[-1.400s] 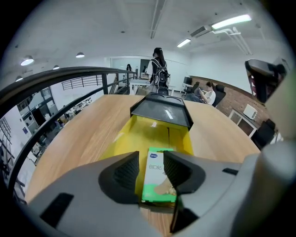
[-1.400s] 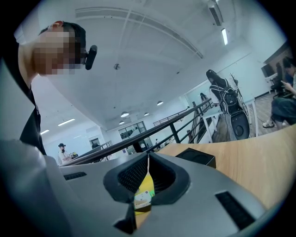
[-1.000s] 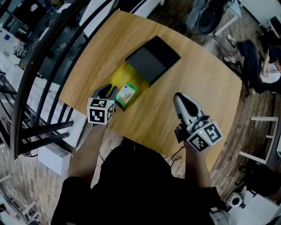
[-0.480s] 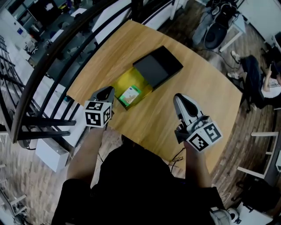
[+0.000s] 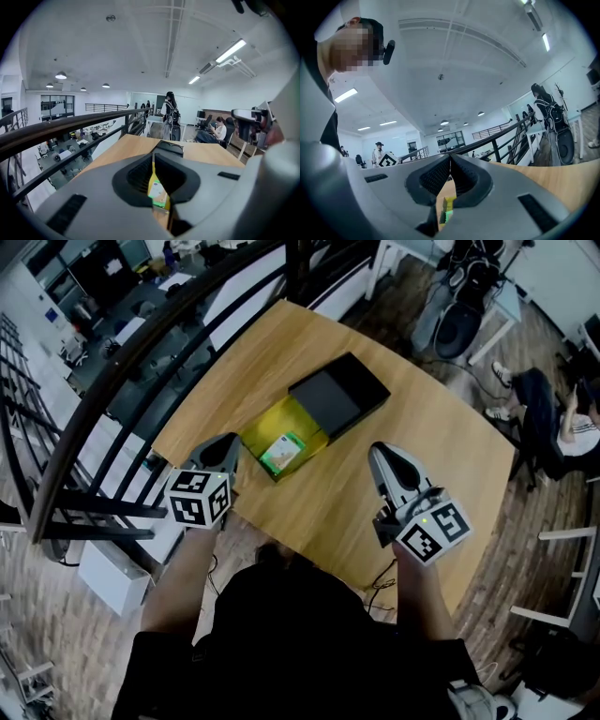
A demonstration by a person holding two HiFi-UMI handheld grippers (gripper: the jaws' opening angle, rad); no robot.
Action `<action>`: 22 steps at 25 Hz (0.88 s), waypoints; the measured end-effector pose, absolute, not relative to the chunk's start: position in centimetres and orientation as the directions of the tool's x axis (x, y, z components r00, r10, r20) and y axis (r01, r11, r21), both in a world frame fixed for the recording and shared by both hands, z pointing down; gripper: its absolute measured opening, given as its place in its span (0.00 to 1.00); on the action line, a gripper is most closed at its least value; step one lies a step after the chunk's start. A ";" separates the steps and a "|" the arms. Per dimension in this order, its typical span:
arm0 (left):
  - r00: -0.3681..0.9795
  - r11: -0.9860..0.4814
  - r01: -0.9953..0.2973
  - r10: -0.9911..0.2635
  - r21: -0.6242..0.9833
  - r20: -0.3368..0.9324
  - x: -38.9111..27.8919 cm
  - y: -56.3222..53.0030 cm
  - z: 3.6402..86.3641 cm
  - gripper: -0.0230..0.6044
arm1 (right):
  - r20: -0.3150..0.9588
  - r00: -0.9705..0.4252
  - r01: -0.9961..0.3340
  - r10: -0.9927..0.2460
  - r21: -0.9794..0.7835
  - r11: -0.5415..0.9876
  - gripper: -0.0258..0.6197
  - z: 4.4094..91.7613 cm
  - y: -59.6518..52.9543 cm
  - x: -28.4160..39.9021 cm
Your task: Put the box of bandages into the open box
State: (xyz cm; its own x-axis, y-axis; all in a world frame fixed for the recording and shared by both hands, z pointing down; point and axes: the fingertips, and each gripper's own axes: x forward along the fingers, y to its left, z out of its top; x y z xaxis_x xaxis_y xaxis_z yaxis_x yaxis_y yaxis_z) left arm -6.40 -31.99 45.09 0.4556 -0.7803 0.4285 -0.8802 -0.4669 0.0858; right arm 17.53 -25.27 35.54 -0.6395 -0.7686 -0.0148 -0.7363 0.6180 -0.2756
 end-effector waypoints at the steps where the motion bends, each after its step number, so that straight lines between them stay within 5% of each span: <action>1: 0.460 -0.471 -0.878 -0.784 0.085 0.417 -6.6 -32.0 44.5 0.08 | -0.019 -0.636 -0.740 -0.771 -0.268 0.617 0.10 35.2 -25.4 17.4; 22: 0.443 -0.443 -0.895 -0.873 0.050 0.205 -17.4 -28.1 35.6 0.08 | -0.107 -0.602 -0.790 -0.791 -0.062 0.609 0.09 27.3 -24.7 9.8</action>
